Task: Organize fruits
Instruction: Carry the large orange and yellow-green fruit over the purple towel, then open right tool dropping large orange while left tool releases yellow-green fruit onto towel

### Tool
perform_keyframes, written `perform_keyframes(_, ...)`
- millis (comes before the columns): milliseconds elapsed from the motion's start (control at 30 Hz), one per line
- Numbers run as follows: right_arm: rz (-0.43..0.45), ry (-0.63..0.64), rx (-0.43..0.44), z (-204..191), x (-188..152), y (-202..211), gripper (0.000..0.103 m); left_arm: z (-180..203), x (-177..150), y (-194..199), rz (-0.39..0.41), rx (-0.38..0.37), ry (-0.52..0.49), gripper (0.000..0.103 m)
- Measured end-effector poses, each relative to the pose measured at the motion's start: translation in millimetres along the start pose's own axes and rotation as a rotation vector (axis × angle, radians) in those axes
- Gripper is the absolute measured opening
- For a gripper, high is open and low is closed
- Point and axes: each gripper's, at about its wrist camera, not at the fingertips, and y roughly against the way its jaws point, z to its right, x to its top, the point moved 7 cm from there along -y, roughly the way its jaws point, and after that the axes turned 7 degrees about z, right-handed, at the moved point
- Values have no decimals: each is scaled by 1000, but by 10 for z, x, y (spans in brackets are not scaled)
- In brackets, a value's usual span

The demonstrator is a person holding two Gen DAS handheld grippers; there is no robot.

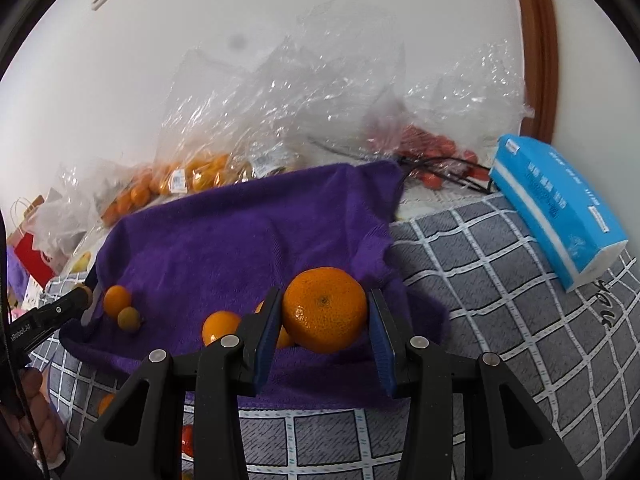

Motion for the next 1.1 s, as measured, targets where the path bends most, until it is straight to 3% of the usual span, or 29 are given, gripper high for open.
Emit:
perform_keyframes(400,-7,73,-22,-98,-53,-30,42,31,-41,-41,-20,3,-16,27)
perform_keyframes(600,38,116,-27,-173,-28,51,43,53,-55,-67,-26,5,-30,27)
perform_keyframes(867,85,147,-37,-281,2,118,59,109,-71,-48,-14,12,-67,27)
perform_keyframes(1000,106,134,-23,-340,13,145,64,147,-52,-31,9,19,-94,37)
perform_keyframes(1100,121,155,-24,-381,8,153,64,163,-30,-2,26,15,-100,38)
